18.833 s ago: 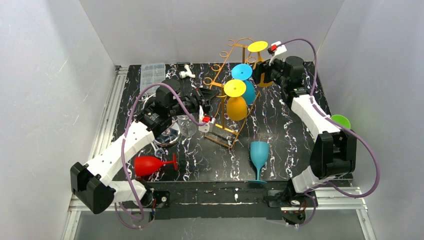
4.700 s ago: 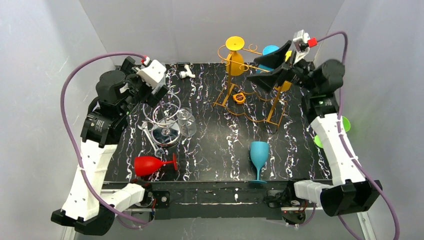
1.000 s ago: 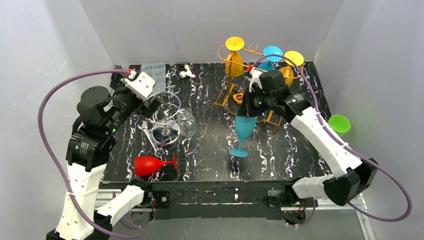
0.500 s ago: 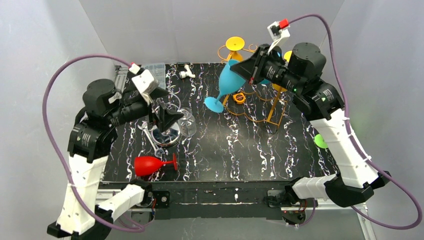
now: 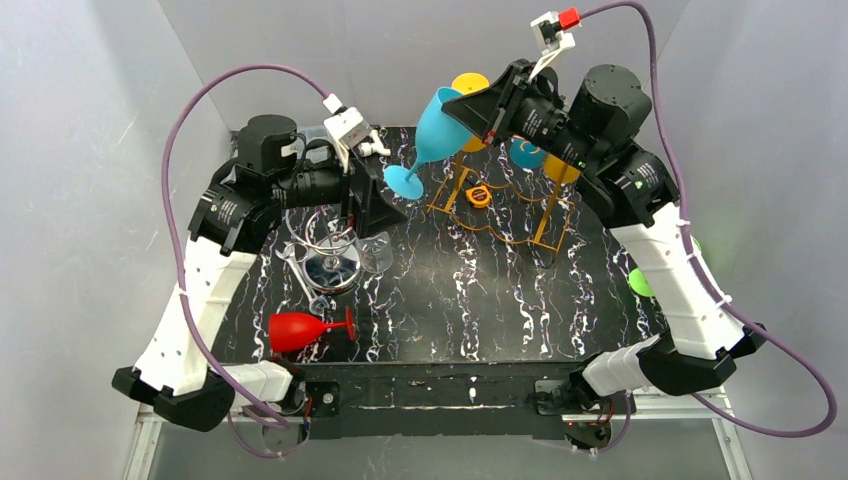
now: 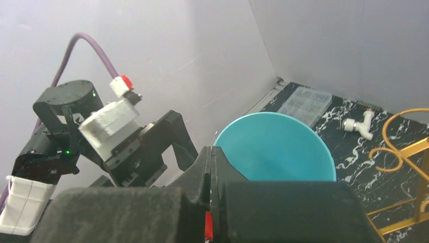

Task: Place the wine glass upside down on the wine glass rack

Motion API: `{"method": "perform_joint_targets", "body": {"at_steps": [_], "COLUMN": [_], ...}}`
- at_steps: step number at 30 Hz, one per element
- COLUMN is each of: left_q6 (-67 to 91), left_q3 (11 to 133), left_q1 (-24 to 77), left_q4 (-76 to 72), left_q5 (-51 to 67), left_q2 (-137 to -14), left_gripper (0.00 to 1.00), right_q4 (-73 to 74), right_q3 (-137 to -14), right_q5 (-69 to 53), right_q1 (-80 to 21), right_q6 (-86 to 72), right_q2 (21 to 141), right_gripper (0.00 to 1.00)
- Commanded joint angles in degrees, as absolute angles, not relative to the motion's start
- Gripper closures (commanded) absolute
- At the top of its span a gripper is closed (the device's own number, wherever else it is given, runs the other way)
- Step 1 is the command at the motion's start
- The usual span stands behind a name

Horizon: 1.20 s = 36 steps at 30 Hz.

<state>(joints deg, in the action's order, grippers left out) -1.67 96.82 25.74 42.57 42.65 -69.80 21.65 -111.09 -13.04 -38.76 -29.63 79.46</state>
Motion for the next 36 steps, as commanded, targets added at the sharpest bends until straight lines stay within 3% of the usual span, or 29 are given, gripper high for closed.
{"method": "perform_joint_targets", "body": {"at_steps": [1, 5, 11, 24, 29, 33, 36], "left_q6": [5.99, 15.75, 41.83, 49.86, 49.55, 48.31, 47.61], "left_q3": [99.47, 99.18, 98.67, 99.60, 98.80, 99.71, 100.63], "left_q1": [25.84, 24.43, 13.87, 13.26, 13.18, 13.17, 12.88], "left_q4": [41.97, 40.61, 33.65, 33.28, 32.97, 33.22, 33.49], "left_q5": [31.19, 24.31, 36.80, 36.98, 36.67, 34.80, 32.72], "left_q2": [-68.65, -66.92, -68.11, -69.66, -69.26, -69.25, -69.47], "left_gripper": [0.02, 0.02, 0.02, 0.03, 0.25, 0.66, 0.84], "right_q4": [18.46, 18.71, 16.30, 11.99, 12.09, 12.55, 12.29], "right_q3": [-117.96, -120.72, -120.22, -118.67, -119.48, -120.07, -119.54], "right_q5": [-10.29, -9.22, -8.40, -4.09, -0.77, 2.19, 3.42], "right_q1": [-39.20, -39.19, -40.08, -46.05, -50.36, -53.21, -54.63], "right_q6": [-26.68, -24.39, -24.09, -22.67, -19.65, -17.30, -16.26], "right_q2": [79.72, 80.78, 81.37, 82.27, 83.58, 84.42, 84.04], "right_gripper": [0.99, 0.99, 0.99, 0.99, 0.99, 0.99, 0.99]}}
